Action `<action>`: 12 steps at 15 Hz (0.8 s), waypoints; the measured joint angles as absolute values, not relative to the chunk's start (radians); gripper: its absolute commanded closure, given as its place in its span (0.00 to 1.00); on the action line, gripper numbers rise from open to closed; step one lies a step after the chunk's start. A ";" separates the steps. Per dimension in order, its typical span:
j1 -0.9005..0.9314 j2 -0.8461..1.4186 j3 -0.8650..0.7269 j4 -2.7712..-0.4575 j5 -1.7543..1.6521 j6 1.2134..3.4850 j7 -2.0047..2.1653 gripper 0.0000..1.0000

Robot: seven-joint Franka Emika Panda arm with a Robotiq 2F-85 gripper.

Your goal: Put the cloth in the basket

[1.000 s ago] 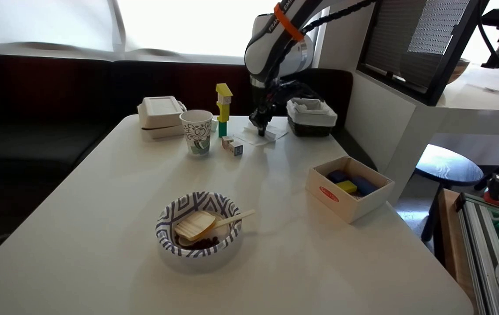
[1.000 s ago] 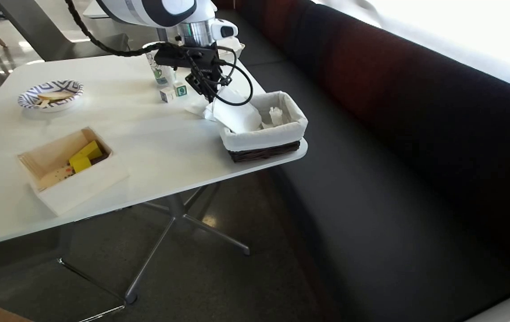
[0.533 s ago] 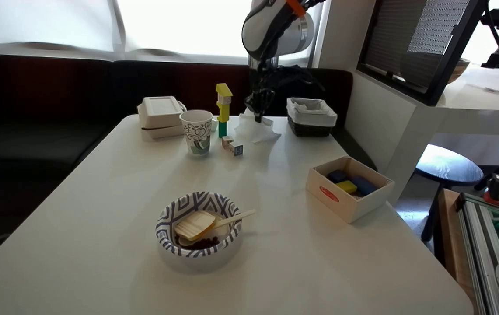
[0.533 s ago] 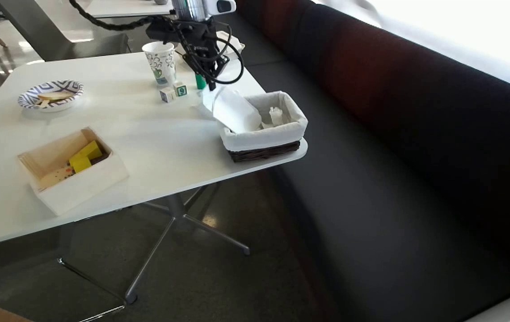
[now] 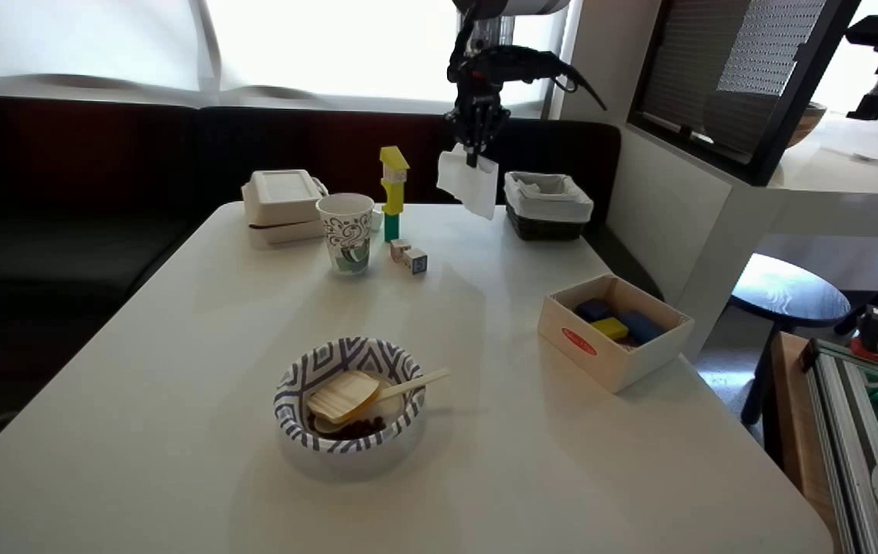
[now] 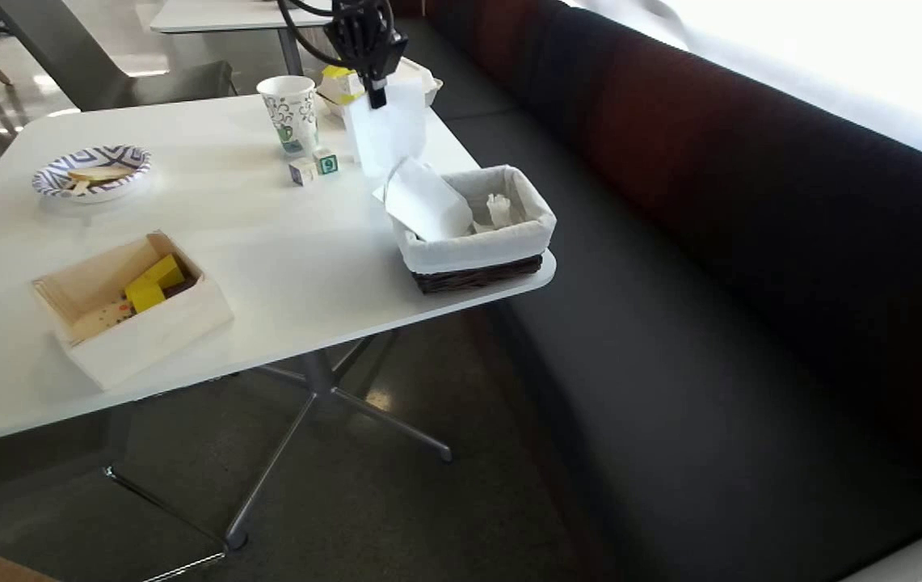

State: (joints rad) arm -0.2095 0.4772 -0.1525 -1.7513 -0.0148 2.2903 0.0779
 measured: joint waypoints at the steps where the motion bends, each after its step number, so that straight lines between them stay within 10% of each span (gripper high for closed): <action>1: -0.208 0.452 -0.163 -1.769 -0.014 2.285 0.115 1.00; 12: -0.240 0.241 -0.279 -2.004 0.074 2.390 0.365 0.99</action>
